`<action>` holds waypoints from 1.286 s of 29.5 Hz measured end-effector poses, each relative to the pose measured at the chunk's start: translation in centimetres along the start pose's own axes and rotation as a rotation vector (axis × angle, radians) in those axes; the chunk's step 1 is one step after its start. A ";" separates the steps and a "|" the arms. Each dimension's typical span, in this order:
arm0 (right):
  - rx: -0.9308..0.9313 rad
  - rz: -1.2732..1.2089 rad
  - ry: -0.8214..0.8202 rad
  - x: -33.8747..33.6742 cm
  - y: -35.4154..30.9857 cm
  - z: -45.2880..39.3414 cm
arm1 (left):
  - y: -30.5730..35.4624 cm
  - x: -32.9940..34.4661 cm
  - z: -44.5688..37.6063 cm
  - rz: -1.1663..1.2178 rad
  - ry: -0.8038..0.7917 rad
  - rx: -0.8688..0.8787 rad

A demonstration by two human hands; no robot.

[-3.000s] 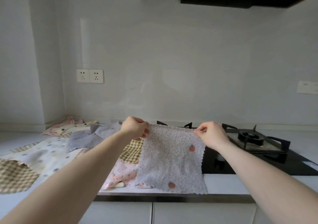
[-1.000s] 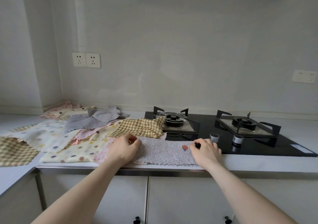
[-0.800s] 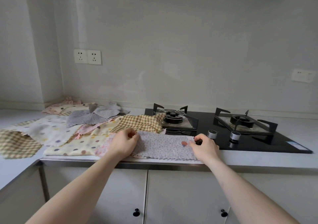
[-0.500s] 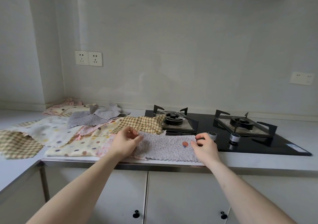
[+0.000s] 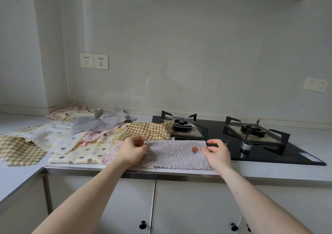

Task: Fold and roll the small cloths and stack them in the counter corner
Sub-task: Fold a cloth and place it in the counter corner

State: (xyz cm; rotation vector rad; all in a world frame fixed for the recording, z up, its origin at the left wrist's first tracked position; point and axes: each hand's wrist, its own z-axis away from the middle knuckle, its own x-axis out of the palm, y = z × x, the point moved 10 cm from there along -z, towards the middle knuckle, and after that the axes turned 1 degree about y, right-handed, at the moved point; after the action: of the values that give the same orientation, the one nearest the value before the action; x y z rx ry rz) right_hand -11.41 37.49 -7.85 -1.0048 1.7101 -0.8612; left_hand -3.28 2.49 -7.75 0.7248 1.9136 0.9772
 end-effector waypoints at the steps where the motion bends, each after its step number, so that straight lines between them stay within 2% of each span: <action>1: 0.006 0.003 -0.009 0.0 -0.1 -0.1 | -0.2 0.0 -0.1 -0.002 0.003 -0.001; 13: 0.071 0.011 -0.088 1.1 -2.2 -2.3 | -0.3 -0.1 -0.4 -0.119 0.030 0.002; 20: 0.047 0.006 -0.183 4.2 -6.6 -2.0 | -0.7 0.0 -0.7 -0.095 0.035 0.002; 27: -0.001 -0.047 -0.267 10.0 -10.3 1.0 | -1.1 0.1 -0.8 -0.070 0.022 -0.027; 32: -0.037 -0.055 -0.304 13.6 -11.5 3.1 | -1.1 0.0 -0.6 -0.016 0.006 -0.046; 36: 0.019 -0.133 -0.430 15.7 -11.3 4.8 | -1.2 -0.2 -0.7 0.042 -0.005 -0.036; 38: -0.038 -0.127 -0.381 14.6 -11.2 4.7 | -0.9 -0.3 -0.6 0.061 0.008 -0.025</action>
State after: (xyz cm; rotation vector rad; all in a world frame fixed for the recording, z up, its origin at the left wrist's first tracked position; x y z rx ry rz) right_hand -7.49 19.15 -4.83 -1.2269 1.3551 -0.6672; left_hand -3.81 1.53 -8.19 0.7700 1.8925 1.0418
